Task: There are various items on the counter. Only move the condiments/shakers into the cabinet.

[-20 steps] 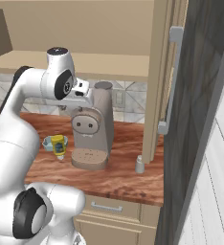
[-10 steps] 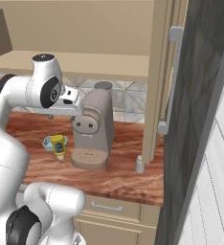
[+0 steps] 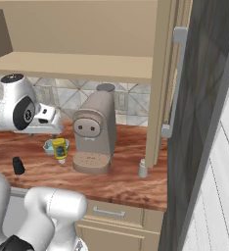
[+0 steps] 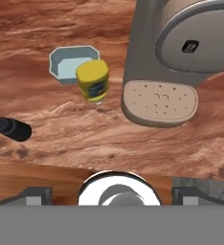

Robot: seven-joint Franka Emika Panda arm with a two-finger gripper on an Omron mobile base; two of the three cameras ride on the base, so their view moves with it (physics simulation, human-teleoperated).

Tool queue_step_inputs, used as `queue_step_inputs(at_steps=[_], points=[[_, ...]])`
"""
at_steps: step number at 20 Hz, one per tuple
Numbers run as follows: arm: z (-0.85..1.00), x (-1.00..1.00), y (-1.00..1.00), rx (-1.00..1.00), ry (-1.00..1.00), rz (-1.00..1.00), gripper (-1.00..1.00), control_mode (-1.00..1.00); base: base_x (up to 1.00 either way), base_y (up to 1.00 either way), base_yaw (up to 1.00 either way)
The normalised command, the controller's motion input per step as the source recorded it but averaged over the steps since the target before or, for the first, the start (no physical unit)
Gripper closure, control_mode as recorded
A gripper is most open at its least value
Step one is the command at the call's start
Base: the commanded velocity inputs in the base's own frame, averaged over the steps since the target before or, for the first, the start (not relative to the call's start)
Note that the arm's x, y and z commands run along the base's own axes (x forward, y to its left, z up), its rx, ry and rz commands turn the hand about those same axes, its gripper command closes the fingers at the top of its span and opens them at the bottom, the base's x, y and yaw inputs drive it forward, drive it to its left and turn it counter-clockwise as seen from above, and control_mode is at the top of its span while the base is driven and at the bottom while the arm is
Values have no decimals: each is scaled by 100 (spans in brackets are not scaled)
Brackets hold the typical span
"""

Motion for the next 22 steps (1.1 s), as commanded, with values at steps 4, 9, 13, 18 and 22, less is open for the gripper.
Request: queue_step_inputs(at_steps=[4, 9, 13, 18, 22], points=[[-29, -3, 54, 0, 0, -3, -100, -100, 0, 0, 0], [-8, 8, 23, -1, 0, -6, -100, -100, 0, 0, 0], [-1, 26, 0, -1, 0, -4, -100, -100, 0, 0, 0], [-15, 9, 7, 0, 0, -4, -100, -100, 0, 0, 0], [-28, -14, 32, 0, 0, 0, -100, -100, 0, 0, 0]])
